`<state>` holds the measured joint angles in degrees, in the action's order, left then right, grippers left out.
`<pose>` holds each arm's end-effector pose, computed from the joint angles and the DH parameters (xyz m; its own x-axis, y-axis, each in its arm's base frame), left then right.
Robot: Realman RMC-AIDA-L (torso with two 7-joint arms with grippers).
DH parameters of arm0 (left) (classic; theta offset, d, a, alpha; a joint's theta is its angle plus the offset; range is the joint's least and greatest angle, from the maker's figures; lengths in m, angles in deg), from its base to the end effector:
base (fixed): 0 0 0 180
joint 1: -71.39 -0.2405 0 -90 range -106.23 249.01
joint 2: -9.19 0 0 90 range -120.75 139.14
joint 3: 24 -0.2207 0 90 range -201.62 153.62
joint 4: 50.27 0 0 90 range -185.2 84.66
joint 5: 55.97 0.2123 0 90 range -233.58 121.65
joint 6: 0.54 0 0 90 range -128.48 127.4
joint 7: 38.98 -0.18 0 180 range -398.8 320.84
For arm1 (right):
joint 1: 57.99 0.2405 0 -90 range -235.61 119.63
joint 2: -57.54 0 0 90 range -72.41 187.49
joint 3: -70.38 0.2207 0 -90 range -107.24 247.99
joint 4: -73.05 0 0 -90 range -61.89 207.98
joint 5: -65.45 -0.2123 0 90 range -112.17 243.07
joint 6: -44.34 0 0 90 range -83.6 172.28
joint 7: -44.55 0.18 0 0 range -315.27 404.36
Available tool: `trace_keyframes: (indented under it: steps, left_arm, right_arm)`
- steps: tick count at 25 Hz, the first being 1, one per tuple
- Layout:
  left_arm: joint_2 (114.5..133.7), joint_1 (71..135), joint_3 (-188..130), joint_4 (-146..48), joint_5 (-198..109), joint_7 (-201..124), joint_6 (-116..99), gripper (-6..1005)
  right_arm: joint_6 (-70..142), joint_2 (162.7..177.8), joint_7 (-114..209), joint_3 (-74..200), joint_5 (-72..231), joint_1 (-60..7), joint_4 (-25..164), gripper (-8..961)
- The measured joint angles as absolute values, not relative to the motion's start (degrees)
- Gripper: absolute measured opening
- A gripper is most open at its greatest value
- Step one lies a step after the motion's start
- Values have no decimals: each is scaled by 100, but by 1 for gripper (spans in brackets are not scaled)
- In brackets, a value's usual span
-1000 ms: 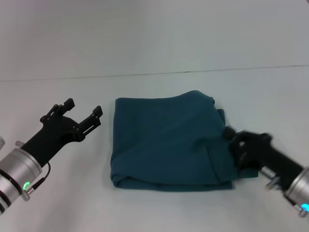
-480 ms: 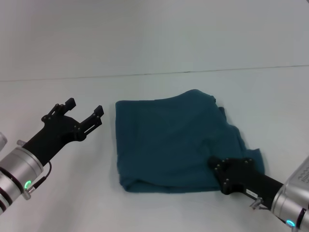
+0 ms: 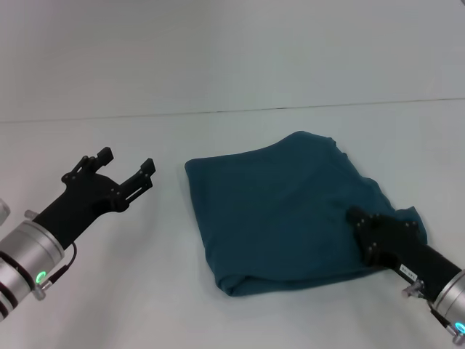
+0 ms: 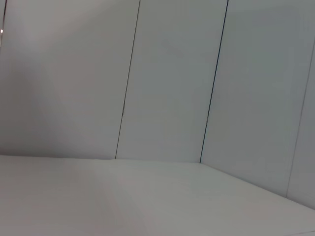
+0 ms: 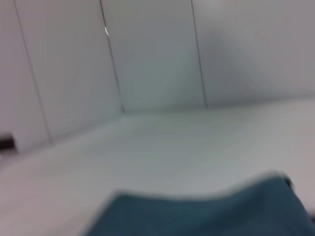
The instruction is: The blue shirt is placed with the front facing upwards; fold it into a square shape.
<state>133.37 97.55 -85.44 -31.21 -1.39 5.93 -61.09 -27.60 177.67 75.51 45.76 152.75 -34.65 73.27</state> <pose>-0.2426 0.3673 -0.0465 0.6172 0.1517 0.7720 0.7122 -0.5247 -0.4663 0.2956 0.3000 -0.0609 0.6446 -0.2010 -0.7376 -0.7164 -0.4958 -0.4909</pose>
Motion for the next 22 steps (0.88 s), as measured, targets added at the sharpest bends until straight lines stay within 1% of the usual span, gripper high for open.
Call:
trace_keyframes:
  steps: [4,9,16,22]
  left_arm:
    - [13338,9757,-8542,-3120,-139,593,-6108,887]
    - [13338,9758,-8543,-3092,-139,593,-6159,887]
    - [13346,9747,-8544,-3078,-139,593,-6195,888]
    - [13347,9758,-8544,-3093,-139,593,-6183,888]
  right_arm:
    - [-2995,17780,7530,4649,15264,-3261,7354,26]
    - [-2241,17793,7144,5112,15248,-2935,7627,28]
    - [-1806,17794,6932,4959,15365,-2910,7904,32]
    - [-1553,17794,7083,4875,15711,-2746,8131,34]
